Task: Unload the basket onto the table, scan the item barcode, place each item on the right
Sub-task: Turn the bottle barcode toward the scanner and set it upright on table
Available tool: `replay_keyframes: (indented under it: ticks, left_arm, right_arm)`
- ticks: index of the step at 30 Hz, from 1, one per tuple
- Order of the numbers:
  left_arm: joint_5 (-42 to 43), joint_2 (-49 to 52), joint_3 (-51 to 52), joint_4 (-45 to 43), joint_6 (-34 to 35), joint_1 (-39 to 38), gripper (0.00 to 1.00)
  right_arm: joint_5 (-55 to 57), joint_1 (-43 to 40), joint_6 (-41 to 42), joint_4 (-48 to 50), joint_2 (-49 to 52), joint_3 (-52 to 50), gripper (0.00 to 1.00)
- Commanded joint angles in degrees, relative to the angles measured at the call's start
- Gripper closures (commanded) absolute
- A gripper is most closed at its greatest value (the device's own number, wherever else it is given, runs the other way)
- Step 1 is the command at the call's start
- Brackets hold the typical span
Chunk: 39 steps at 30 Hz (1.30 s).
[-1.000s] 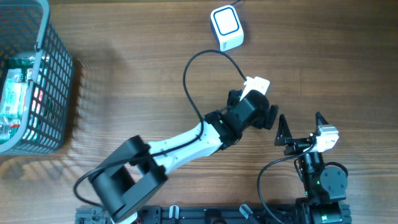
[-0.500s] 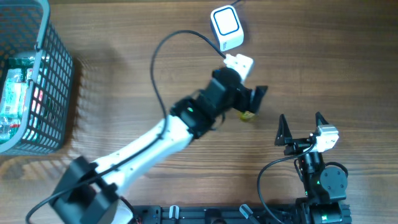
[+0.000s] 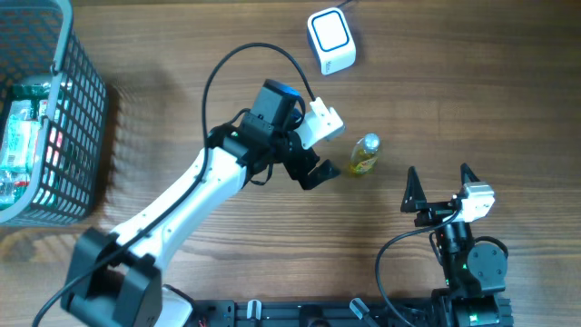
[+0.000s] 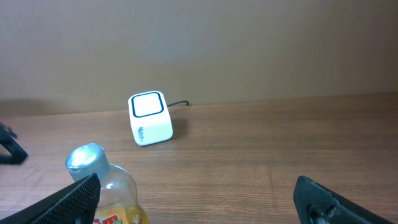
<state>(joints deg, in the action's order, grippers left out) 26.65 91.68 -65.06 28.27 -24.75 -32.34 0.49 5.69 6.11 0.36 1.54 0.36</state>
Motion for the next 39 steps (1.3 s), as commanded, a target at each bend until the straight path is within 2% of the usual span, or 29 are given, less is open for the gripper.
replay_keyframes:
  ticks: [1, 6, 7, 8, 9, 10, 15, 23, 39]
  left_arm:
    - [1.7, 4.5, 0.2, -0.4, -3.5, -0.1, 0.0]
    - [3.7, 8.2, 0.2, -5.6, -0.8, 0.2, 0.01]
    - [3.8, 8.3, 0.2, -6.7, 0.2, 0.6, 0.12]
    - [3.8, 8.3, 0.2, -7.4, 0.7, 1.0, 0.54]
    - [3.8, 8.3, 0.2, -8.4, 2.4, 1.5, 0.85]
    - [3.7, 8.3, 0.2, -9.3, 4.2, 2.0, 0.96]
    - [3.7, 9.5, 0.2, -10.4, 8.9, 3.2, 0.96]
    - [4.0, 17.9, 0.2, -18.3, 19.9, 2.8, 0.96]
    - [5.7, 20.4, 0.2, -19.7, 22.3, -3.0, 0.96]
  right_arm:
    - [0.8, -0.3, -0.5, 0.2, -0.1, -0.1, 0.0]
    - [0.8, -0.3, -0.5, 0.2, -0.1, -0.1, 0.0]
    - [0.8, -0.3, -0.5, 0.2, -0.1, -0.1, 0.0]
    - [0.8, -0.3, -0.5, 0.2, -0.1, -0.1, 0.0]
    - [0.8, -0.3, -0.5, 0.2, -0.1, -0.1, 0.0]
    - [0.8, -0.3, -0.5, 0.2, -0.1, -0.1, 0.0]
    - [0.8, -0.3, -0.5, 0.2, -0.1, -0.1, 0.0]
    - [0.8, -0.3, -0.6, 0.2, -0.1, -0.1, 0.0]
    - [0.8, -0.3, -0.5, 0.2, -0.1, -0.1, 0.0]
